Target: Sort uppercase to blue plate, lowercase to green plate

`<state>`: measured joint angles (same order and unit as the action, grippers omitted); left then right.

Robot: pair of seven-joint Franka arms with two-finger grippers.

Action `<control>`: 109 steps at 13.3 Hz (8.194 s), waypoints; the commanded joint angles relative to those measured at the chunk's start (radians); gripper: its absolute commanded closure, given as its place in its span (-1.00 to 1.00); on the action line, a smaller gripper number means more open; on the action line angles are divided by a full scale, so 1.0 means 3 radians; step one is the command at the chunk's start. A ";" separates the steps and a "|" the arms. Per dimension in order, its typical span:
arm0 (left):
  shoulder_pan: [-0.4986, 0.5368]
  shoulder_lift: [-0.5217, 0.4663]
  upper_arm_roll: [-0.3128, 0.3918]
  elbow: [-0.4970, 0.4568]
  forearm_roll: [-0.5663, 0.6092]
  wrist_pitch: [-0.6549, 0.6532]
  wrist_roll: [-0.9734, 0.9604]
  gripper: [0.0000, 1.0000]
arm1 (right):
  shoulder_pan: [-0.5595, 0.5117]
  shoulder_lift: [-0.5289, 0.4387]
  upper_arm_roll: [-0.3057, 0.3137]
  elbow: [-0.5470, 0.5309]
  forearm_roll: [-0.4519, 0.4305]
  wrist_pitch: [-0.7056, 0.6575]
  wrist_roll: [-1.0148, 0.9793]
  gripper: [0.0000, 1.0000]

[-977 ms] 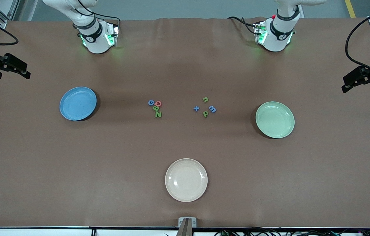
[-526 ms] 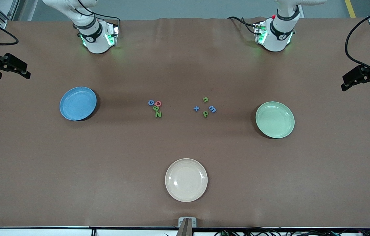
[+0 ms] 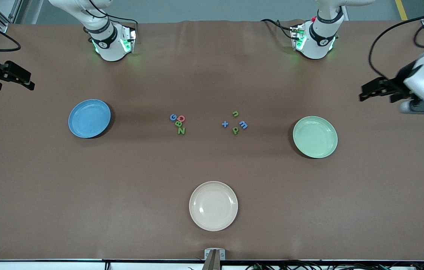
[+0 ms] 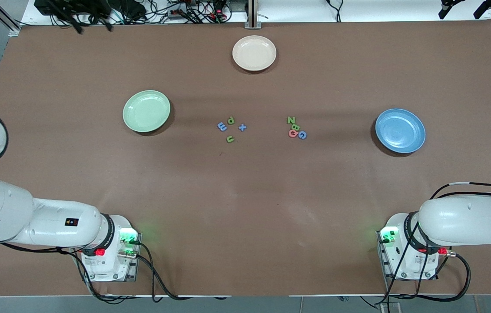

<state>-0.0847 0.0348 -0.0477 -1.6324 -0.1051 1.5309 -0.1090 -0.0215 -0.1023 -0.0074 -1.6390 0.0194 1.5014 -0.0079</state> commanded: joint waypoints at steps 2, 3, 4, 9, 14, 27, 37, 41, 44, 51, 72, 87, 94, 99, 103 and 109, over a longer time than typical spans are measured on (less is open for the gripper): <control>-0.0025 0.0292 -0.0519 -0.0030 -0.0023 0.0229 -0.0591 -1.00 | 0.0015 0.0044 -0.0016 0.0033 0.0012 -0.0004 -0.0009 -1.00; -0.0045 0.0379 -0.0703 -0.0060 -0.0003 0.0387 -0.0846 -1.00 | 0.0015 0.0146 -0.0016 0.0033 0.0017 0.0026 -0.0030 -1.00; -0.0086 0.0430 -0.0827 -0.0116 0.0008 0.0550 -0.1056 -1.00 | 0.0015 0.0228 -0.0016 0.0053 0.0012 0.0057 -0.0040 -1.00; -0.0785 0.0967 -0.0899 -0.0178 0.0186 0.1358 -0.2038 -1.00 | 0.0046 0.0831 -0.0006 0.0079 0.0032 0.0436 -0.0025 -1.00; -0.1241 0.1534 -0.0904 -0.0367 0.0549 0.2125 -0.2765 -0.99 | 0.0791 0.0919 -0.0011 -0.0226 0.0130 0.0930 0.0965 -1.00; -0.1507 0.2016 -0.0879 -0.0704 0.0560 0.2939 -0.3011 -0.62 | 0.2102 0.1782 -0.0026 -0.0994 0.0422 0.2895 0.1980 -0.88; -0.1497 0.2123 -0.0859 -0.0751 0.0759 0.3221 -0.3073 -0.33 | 0.2275 0.2130 -0.0047 -0.1153 0.0370 0.3442 0.1985 -0.71; -0.1502 0.2169 -0.0843 -0.0751 0.0759 0.3293 -0.3073 -0.12 | 0.2306 0.2131 -0.0047 -0.1219 0.0370 0.3448 0.1985 -0.56; -0.1497 0.2170 -0.0843 -0.0751 0.0759 0.3293 -0.3078 0.20 | 0.2306 0.2136 -0.0047 -0.1255 0.0370 0.3448 0.1985 -0.50; -0.1451 0.2083 -0.0848 -0.0736 0.0759 0.3257 -0.3149 0.60 | 0.2326 0.2202 -0.0047 -0.1256 0.0370 0.3544 0.1990 -0.07; 0.0415 0.0456 -0.0884 -0.2377 0.0754 0.3077 -0.1039 0.65 | 0.0609 0.0874 -0.0425 -0.2292 -0.0248 0.2537 -0.0751 0.95; 0.0569 0.0702 -0.1001 -0.2469 0.0964 0.3549 -0.0961 -0.98 | 0.0368 0.0745 -0.0395 -0.2948 -0.0315 0.3233 -0.0654 -0.96; 0.0253 0.0870 -0.1503 -0.2137 0.0959 0.3513 -0.1661 -0.99 | 0.1691 0.0775 -0.0354 -0.2719 -0.0285 0.3223 0.1511 -0.99; -0.0127 0.1294 -0.1487 -0.1815 0.1249 0.3513 -0.2197 -0.99 | 0.2377 0.1132 -0.0333 -0.2141 0.0436 0.3223 0.2147 -1.00; -0.0234 0.1545 -0.1493 -0.1631 0.1373 0.3523 -0.2367 -0.96 | 0.2735 0.1623 -0.0338 -0.1635 0.0447 0.3233 0.2817 -1.00; -0.0347 0.1801 -0.1482 -0.1482 0.1581 0.3538 -0.2612 -0.91 | 0.2726 0.1987 -0.0354 -0.1404 0.0370 0.3406 0.2859 -0.93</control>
<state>-0.1855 0.5493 -0.4967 -2.0977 0.3163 2.5946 -0.8510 0.8161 0.4679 -0.1111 -2.0854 0.1363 2.5063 0.8567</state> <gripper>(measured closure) 0.044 0.026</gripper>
